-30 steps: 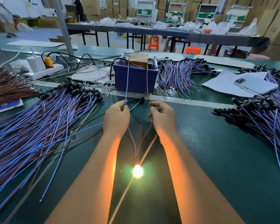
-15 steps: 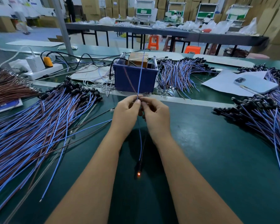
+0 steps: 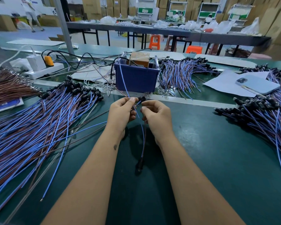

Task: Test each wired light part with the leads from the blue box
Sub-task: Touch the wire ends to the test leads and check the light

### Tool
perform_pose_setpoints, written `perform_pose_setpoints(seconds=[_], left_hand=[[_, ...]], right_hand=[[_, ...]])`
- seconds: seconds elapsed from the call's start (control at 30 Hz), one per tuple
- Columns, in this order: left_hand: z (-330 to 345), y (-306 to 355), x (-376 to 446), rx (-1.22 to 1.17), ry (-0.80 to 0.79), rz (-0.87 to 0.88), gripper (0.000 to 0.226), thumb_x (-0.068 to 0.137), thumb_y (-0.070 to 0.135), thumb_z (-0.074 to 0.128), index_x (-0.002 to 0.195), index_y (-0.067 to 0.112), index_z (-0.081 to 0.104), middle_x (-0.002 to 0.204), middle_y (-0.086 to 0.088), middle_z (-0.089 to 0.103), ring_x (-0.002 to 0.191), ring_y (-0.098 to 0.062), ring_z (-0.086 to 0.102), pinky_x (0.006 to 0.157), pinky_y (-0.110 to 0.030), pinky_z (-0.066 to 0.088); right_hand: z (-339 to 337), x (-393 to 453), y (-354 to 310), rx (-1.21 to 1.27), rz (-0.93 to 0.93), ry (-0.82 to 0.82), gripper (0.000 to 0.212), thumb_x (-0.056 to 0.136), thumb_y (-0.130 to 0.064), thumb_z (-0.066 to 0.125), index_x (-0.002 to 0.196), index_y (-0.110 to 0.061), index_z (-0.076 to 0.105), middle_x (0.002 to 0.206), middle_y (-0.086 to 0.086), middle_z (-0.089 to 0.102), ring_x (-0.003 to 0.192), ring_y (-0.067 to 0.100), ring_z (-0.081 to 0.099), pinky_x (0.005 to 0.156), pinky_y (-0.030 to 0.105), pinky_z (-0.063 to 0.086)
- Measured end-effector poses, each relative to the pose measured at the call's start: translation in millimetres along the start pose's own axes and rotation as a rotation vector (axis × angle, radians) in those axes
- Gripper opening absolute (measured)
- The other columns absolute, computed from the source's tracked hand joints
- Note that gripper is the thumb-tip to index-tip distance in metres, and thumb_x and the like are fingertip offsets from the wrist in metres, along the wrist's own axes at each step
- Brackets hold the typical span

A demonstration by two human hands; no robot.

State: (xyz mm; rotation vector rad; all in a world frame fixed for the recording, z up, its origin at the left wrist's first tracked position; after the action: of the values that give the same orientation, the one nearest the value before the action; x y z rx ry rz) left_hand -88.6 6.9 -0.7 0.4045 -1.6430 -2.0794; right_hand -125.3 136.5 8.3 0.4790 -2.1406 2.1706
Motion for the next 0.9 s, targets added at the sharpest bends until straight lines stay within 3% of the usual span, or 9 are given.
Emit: perform_pose_setpoints(seconds=[0.27,0.5,0.6,0.67,0.77,0.9], left_hand=[[5,-5,-2,0.076,-0.043,-0.016,0.015,0.096,0.011,0.057,0.086,0.009,0.068,0.061,0.003,0.053,0.047,-0.001,0.048,0.048,-0.014,0.046],[-9,0,2,-0.274,0.056,-0.052,0.021,0.095,0.006,0.057,0.075,0.01,0.059,0.05,0.007,0.057,0.043,-0.001,0.052,0.047,-0.013,0.048],[-13,-3,2,-0.362,0.079,-0.086,0.02,0.094,0.004,0.058,0.075,0.009,0.058,0.05,0.005,0.06,0.044,-0.002,0.056,0.046,-0.012,0.048],[-12,-5,2,-0.434,0.078,-0.101,0.018,0.093,0.003,0.059,0.076,0.008,0.058,0.055,0.002,0.064,0.05,-0.004,0.062,0.05,-0.013,0.051],[-8,-4,-1,-0.454,0.035,-0.08,0.013,0.09,0.006,0.064,0.078,0.011,0.062,0.064,0.001,0.069,0.058,-0.008,0.066,0.056,-0.019,0.054],[7,3,-12,-0.021,-0.121,0.107,0.012,0.086,0.005,0.069,0.077,0.013,0.067,0.064,0.002,0.067,0.06,-0.008,0.062,0.062,-0.018,0.051]], right_hand=[[4,-2,-1,0.002,-0.03,-0.049,0.027,0.085,0.003,0.064,0.085,-0.023,0.059,0.073,0.001,0.066,0.06,0.005,0.059,0.062,0.022,0.051],[22,-10,-11,0.031,-0.079,-0.309,0.043,0.082,0.007,0.067,0.108,-0.028,0.069,0.084,0.007,0.062,0.066,0.021,0.044,0.067,0.033,0.039],[24,-10,-10,0.128,-0.031,-0.35,0.033,0.086,-0.001,0.067,0.107,-0.026,0.07,0.082,-0.005,0.068,0.07,0.017,0.052,0.069,0.023,0.045],[17,-8,-11,0.173,-0.033,-0.29,0.024,0.092,-0.009,0.062,0.105,-0.027,0.07,0.078,-0.013,0.072,0.068,0.001,0.059,0.063,0.012,0.046],[-1,-1,-3,0.26,0.027,-0.121,0.018,0.098,-0.021,0.054,0.099,-0.03,0.07,0.076,-0.01,0.069,0.061,0.004,0.056,0.06,0.015,0.043],[-21,1,10,0.475,0.156,0.059,0.025,0.104,-0.022,0.04,0.088,-0.019,0.059,0.079,-0.004,0.068,0.061,0.009,0.058,0.057,0.019,0.046]])
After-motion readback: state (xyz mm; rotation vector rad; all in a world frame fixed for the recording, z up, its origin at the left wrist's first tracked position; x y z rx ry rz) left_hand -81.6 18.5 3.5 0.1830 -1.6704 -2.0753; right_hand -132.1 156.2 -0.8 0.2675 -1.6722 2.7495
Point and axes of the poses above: each hand's wrist, its own x-axis towards the middle knuckle, its own z-axis out of the palm, y = z × x, the point moved 8 cm from there along x, towards the middle knuckle
